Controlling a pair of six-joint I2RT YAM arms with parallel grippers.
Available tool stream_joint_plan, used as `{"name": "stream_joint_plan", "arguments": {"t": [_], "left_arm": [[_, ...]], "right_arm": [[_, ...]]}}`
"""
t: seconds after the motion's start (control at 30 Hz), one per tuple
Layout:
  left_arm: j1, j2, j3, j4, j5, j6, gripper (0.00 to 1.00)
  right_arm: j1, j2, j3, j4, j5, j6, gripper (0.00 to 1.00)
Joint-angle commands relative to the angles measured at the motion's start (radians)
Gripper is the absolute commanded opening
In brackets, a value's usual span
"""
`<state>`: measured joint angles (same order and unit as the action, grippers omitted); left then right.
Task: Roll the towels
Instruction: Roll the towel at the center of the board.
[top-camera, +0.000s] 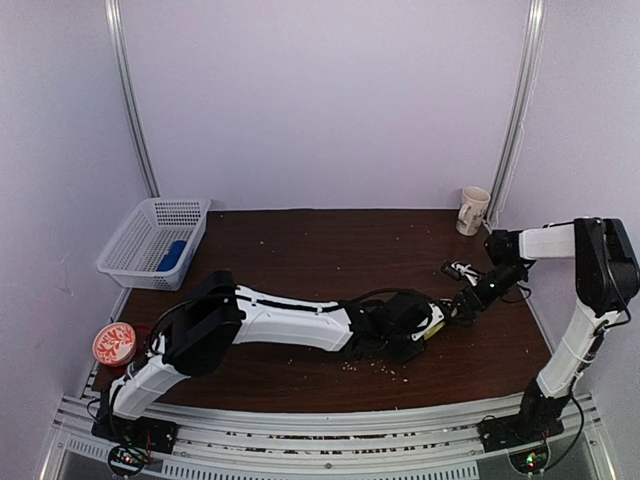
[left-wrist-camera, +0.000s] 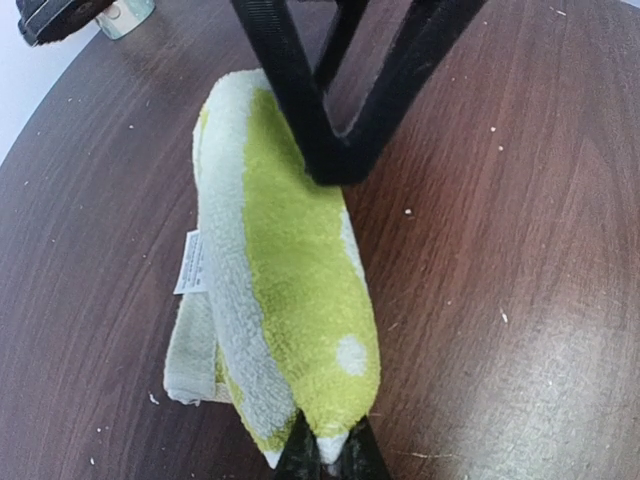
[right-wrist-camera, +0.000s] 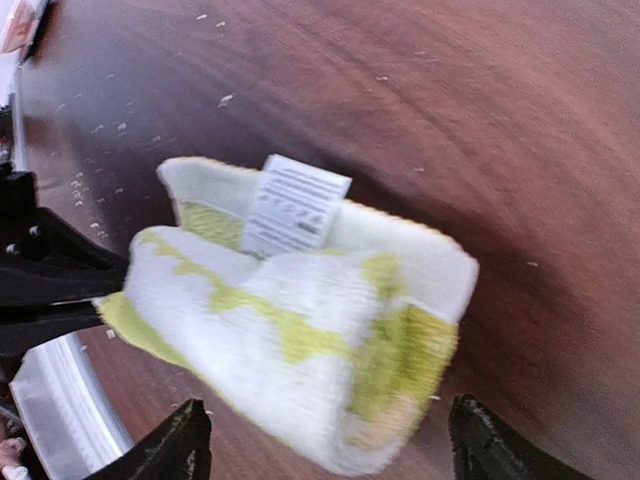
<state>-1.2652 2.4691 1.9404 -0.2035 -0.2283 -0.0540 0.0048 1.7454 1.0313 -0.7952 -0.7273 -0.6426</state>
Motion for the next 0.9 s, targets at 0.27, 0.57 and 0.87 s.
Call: {"name": "stream_joint_plan", "arguments": {"t": [0.27,0.57,0.87], "left_arm": [[-0.003,0.047,0.031,-0.040,0.035,-0.031,0.01],[-0.005,0.062,0.054,-0.049,0.048,-0.038,0.02],[-0.005,0.067,0.060,-0.049,0.051,-0.041,0.02]], "right_arm": [[-0.002,0.122,0.092,-0.143,-0.219,-0.070,0.97],[-0.005,0.154,0.107,-0.065,-0.213,0.011,1.00],[-0.024,0.106,0.058,0.042,-0.211,0.066,1.00]]}}
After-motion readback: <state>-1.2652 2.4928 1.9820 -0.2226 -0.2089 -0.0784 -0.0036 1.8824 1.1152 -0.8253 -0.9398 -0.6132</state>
